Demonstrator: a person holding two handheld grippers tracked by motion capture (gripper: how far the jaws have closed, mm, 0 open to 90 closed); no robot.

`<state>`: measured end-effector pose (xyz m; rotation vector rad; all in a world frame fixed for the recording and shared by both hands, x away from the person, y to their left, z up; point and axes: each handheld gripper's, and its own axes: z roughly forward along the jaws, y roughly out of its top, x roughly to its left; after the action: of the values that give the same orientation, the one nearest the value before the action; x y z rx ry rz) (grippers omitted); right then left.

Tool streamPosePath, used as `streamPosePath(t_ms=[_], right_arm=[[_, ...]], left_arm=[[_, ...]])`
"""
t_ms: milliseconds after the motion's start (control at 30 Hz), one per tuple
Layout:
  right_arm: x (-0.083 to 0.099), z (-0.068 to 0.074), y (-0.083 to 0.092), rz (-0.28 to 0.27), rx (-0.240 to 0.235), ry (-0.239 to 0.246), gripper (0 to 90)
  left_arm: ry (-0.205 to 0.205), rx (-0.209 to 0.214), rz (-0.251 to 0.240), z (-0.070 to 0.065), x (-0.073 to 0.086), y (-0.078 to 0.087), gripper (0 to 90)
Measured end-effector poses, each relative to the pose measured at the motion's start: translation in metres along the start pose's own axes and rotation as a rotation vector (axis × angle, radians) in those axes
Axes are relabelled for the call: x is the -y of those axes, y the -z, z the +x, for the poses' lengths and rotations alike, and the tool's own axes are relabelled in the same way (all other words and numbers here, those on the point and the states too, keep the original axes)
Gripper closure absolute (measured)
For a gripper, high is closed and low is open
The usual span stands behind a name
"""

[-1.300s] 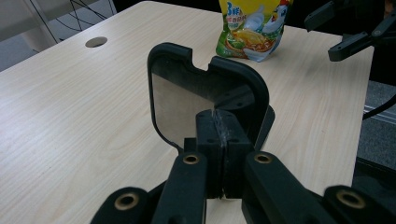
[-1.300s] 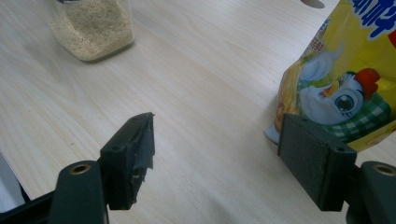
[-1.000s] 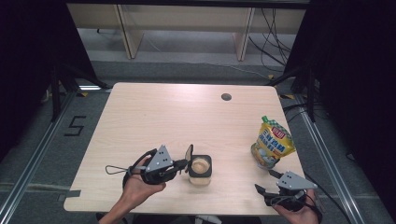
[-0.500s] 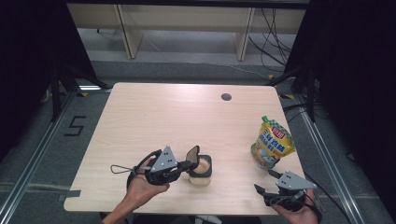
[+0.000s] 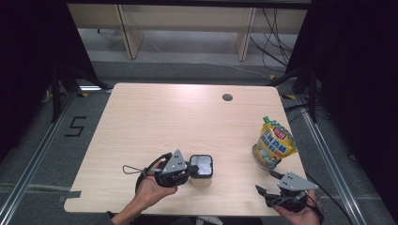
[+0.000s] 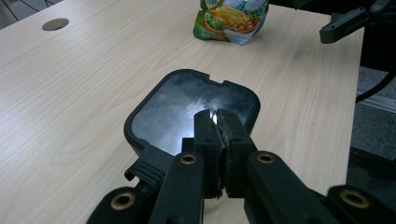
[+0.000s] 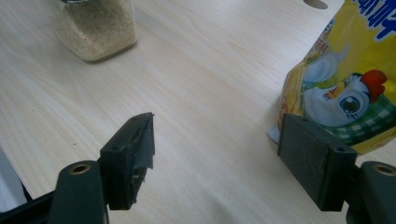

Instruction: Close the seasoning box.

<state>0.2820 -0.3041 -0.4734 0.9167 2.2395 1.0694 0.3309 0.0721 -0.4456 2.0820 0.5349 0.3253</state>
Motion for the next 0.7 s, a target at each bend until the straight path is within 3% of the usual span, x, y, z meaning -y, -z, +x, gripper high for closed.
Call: streamPosePath(t_ms=[267,367,400,433,500,700], right_arm=[[0.000,0.000,0.000,0.004,-0.005,0.000,28.4],[0.000,0.000,0.000,0.004,-0.006,-0.003,28.4],[0.000,0.000,0.000,0.004,-0.007,-0.004,28.4],[0.000,0.000,0.000,0.005,-0.008,-0.004,28.4],[0.000,0.000,0.000,0.005,-0.007,-0.005,28.4],[0.000,0.000,0.001,0.000,-0.005,-0.003,28.3]], left_arm=[[0.006,0.019,-0.019,0.000,-0.001,0.003,81.6],[0.028,0.014,-0.042,0.001,-0.002,0.009,77.4],[0.019,0.016,-0.044,0.002,-0.002,0.011,75.8],[0.040,0.014,-0.056,0.002,-0.003,0.013,73.5],[0.050,0.018,-0.067,0.003,-0.003,0.016,66.3],[0.083,0.007,-0.073,0.008,0.001,0.024,56.1]])
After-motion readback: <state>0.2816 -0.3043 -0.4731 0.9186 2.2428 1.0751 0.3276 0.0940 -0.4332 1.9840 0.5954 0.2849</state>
